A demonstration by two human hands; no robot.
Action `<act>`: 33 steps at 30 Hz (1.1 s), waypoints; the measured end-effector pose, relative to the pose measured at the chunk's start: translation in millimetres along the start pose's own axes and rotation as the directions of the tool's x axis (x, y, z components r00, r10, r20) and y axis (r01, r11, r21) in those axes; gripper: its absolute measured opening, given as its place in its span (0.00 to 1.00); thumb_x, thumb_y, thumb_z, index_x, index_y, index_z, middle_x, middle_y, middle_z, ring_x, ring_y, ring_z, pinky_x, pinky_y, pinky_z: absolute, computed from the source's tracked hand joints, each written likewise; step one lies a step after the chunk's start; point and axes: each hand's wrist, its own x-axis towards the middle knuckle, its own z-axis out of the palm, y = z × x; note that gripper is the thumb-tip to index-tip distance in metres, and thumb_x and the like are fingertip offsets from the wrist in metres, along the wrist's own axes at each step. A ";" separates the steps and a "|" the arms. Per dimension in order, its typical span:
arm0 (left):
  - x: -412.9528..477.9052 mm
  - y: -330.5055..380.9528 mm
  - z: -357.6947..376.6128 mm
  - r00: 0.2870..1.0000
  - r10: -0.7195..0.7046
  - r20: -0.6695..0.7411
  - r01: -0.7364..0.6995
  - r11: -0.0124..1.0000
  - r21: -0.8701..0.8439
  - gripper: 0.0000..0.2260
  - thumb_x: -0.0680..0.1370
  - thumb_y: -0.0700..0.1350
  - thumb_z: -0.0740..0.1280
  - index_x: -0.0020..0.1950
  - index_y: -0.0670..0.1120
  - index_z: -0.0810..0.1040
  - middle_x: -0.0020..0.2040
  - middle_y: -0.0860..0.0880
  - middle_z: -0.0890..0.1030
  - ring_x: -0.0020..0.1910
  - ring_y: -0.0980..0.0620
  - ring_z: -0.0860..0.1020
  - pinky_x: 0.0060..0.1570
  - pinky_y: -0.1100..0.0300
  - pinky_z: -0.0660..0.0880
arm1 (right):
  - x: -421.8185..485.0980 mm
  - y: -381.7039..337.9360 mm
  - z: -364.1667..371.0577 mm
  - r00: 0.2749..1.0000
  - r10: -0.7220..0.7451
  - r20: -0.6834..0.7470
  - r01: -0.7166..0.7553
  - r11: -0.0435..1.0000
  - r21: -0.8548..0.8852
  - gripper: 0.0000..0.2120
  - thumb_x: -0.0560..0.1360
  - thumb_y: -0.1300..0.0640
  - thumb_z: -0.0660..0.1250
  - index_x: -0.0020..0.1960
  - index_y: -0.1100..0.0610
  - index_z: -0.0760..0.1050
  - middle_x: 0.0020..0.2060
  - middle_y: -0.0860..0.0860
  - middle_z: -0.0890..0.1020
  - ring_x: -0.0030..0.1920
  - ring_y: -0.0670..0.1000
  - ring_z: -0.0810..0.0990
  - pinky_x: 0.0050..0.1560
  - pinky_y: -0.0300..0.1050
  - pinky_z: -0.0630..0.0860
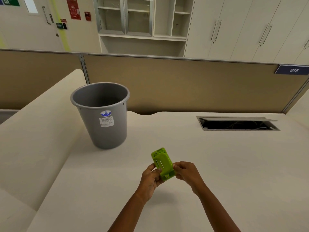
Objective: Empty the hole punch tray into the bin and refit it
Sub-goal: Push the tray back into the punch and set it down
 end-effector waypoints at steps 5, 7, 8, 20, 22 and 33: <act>-2.7 -0.3 0.1 0.999 0.021 0.027 -0.025 0.988 0.155 0.10 0.78 0.35 0.60 0.50 0.47 0.77 0.37 0.51 0.86 0.37 0.52 0.84 0.37 0.60 0.80 | -1.9 -0.1 6.5 0.999 -0.021 -0.035 0.023 0.998 0.056 0.17 0.76 0.47 0.60 0.56 0.58 0.78 0.53 0.57 0.82 0.55 0.56 0.80 0.61 0.53 0.75; -3.5 -1.3 0.0 0.999 0.017 0.030 -0.023 0.980 0.196 0.10 0.78 0.35 0.60 0.52 0.47 0.78 0.38 0.50 0.86 0.38 0.52 0.84 0.38 0.60 0.80 | -3.0 1.0 8.6 0.999 -0.040 -0.026 0.040 0.999 0.008 0.14 0.76 0.49 0.63 0.52 0.59 0.78 0.50 0.57 0.82 0.52 0.55 0.80 0.55 0.49 0.76; -3.7 -2.0 -0.1 1.000 0.013 0.028 -0.018 0.977 0.211 0.10 0.78 0.36 0.60 0.52 0.47 0.78 0.39 0.50 0.86 0.38 0.51 0.84 0.38 0.60 0.80 | -3.3 1.4 8.9 0.999 -0.046 -0.029 0.046 0.999 -0.014 0.11 0.75 0.51 0.64 0.49 0.59 0.78 0.48 0.57 0.82 0.49 0.54 0.80 0.53 0.50 0.76; -5.4 -8.4 4.4 0.994 0.010 -0.112 0.036 0.916 0.399 0.08 0.78 0.34 0.58 0.52 0.39 0.76 0.37 0.45 0.81 0.26 0.55 0.82 0.27 0.65 0.78 | -2.0 22.4 11.5 0.985 0.120 -0.125 -0.108 0.989 0.098 0.12 0.72 0.60 0.68 0.46 0.70 0.79 0.40 0.65 0.80 0.41 0.58 0.79 0.53 0.60 0.77; -4.3 -10.3 3.9 0.991 0.010 -0.133 0.049 0.899 0.436 0.08 0.78 0.33 0.58 0.52 0.37 0.76 0.38 0.43 0.81 0.28 0.53 0.82 0.28 0.65 0.78 | 0.0 27.7 9.5 0.980 0.140 -0.139 -0.127 0.987 0.100 0.11 0.72 0.60 0.68 0.45 0.70 0.79 0.39 0.62 0.80 0.41 0.58 0.78 0.52 0.59 0.78; 3.5 -20.7 -11.7 0.954 0.221 -0.201 0.042 0.566 0.824 0.14 0.78 0.37 0.59 0.63 0.37 0.75 0.62 0.40 0.78 0.61 0.45 0.76 0.60 0.58 0.71 | 23.9 57.5 -21.8 0.943 0.195 -0.270 -0.220 0.973 -0.065 0.09 0.71 0.61 0.69 0.33 0.62 0.74 0.30 0.55 0.75 0.35 0.54 0.73 0.33 0.42 0.68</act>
